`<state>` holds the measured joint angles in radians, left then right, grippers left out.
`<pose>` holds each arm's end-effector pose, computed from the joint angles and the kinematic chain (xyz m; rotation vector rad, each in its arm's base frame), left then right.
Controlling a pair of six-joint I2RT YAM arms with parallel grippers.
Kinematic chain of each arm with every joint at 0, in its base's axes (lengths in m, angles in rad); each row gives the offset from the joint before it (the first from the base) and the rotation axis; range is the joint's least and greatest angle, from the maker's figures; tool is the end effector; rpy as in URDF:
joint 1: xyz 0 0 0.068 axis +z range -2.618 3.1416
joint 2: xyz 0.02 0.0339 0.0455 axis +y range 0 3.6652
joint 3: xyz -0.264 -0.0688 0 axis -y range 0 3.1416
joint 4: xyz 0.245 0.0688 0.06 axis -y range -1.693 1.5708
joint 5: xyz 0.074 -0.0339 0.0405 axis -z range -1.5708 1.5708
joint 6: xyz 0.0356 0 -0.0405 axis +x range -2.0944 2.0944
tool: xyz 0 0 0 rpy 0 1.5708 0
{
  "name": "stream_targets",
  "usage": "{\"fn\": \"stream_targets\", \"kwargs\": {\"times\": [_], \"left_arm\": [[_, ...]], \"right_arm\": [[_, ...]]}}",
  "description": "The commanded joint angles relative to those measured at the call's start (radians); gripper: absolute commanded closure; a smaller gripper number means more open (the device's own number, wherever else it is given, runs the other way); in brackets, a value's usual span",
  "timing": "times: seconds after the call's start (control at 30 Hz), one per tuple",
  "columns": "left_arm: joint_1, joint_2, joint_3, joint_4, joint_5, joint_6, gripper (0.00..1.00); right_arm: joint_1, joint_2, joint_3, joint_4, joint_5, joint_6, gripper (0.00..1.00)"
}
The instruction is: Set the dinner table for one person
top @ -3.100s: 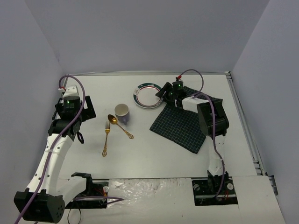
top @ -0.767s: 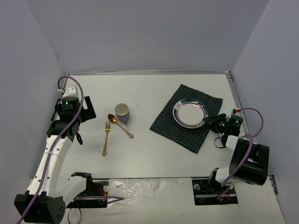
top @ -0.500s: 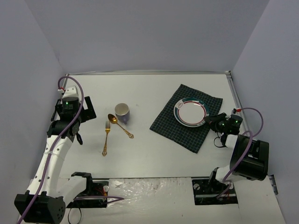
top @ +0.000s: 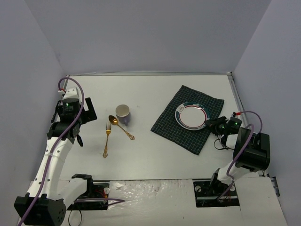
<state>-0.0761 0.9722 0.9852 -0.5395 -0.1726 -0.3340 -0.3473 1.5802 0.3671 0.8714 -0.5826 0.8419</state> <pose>0.2096 -0.0098 0.3400 -0.3714 2.0561 -0.0677 0.2532 -0.0708 0.1342 0.7355 1.8095 0.8857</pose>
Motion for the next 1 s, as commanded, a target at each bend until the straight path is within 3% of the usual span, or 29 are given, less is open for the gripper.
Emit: {"fn": "stream_targets", "kwargs": {"times": [0.0, 0.07, 0.13, 0.3, 0.53, 0.73, 0.97], "left_arm": [[0.009, -0.021, 0.011, 0.055, 0.008, -0.008, 0.03], [0.009, -0.021, 0.01, 0.056, 0.009, -0.008, 0.03], [0.009, -0.02, 0.01, 0.056, 0.009, -0.008, 0.03], [0.009, -0.018, 0.009, 0.056, 0.009, -0.008, 0.03], [0.007, -0.016, 0.008, 0.061, 0.024, -0.007, 0.03], [0.007, -0.015, 0.006, 0.069, 0.05, -0.006, 0.03], [0.007, -0.013, 0.001, 0.081, 0.098, 0.002, 0.03]], "right_arm": [[-0.005, 0.021, 0.007, 0.144, 0.005, -0.022, 1.0], [-0.005, 0.026, 0.004, 0.125, 0.016, -0.037, 0.99], [-0.005, 0.019, 0.006, 0.099, 0.035, -0.056, 0.91], [-0.005, -0.058, 0.024, -0.013, 0.096, -0.117, 0.6], [0.036, -0.322, 0.112, -0.369, 0.317, -0.238, 0.25], [0.228, -0.52, 0.261, -0.598, 0.596, -0.347, 0.14], [0.487, -0.54, 0.382, -0.635, 0.642, -0.459, 0.12]]}}
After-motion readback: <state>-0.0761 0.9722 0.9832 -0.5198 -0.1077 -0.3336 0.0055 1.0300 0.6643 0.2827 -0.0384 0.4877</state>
